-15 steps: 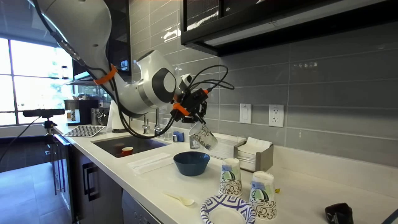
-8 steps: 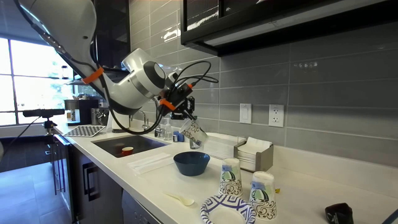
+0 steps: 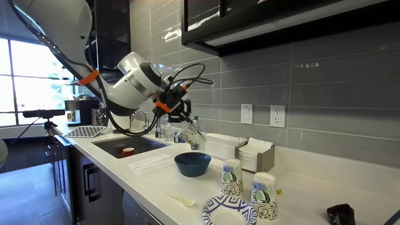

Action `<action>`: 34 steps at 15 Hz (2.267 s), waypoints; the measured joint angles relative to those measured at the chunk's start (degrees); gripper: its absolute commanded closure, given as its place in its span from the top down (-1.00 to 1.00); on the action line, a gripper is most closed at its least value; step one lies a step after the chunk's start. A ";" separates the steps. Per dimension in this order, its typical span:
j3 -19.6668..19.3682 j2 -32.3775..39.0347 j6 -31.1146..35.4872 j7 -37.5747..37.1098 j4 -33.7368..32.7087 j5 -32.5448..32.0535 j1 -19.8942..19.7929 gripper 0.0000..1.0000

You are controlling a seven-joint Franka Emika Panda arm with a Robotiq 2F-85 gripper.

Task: Pour the beans in the coffee cup into the blue bowl

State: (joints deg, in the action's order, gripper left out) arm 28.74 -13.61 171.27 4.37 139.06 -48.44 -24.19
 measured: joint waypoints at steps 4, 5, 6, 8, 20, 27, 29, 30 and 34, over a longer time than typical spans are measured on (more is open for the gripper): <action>4.45 -1.20 -13.33 -2.63 -0.44 -5.13 -1.71 -0.98; 5.90 -1.31 -16.38 -3.72 -0.61 -6.41 -1.77 -0.98; 7.34 -1.36 -18.96 -4.77 -0.85 -7.49 -1.77 -0.98; 10.10 -1.36 -23.01 -6.47 -1.61 -9.54 -1.76 -0.98; -4.41 8.45 -39.42 -17.31 -7.82 -33.34 22.40 -0.93; -7.97 10.07 -39.59 -17.35 -8.91 -33.87 25.69 -0.98; -10.17 10.47 -39.70 -17.71 -8.93 -33.96 27.88 -0.98; -10.96 10.87 -39.70 -18.14 -8.99 -34.05 28.80 -0.98; -12.49 12.84 -40.37 -20.48 -9.89 -35.90 31.35 -0.98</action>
State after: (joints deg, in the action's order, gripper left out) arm 16.24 -0.77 130.90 -16.10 129.17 -84.35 7.15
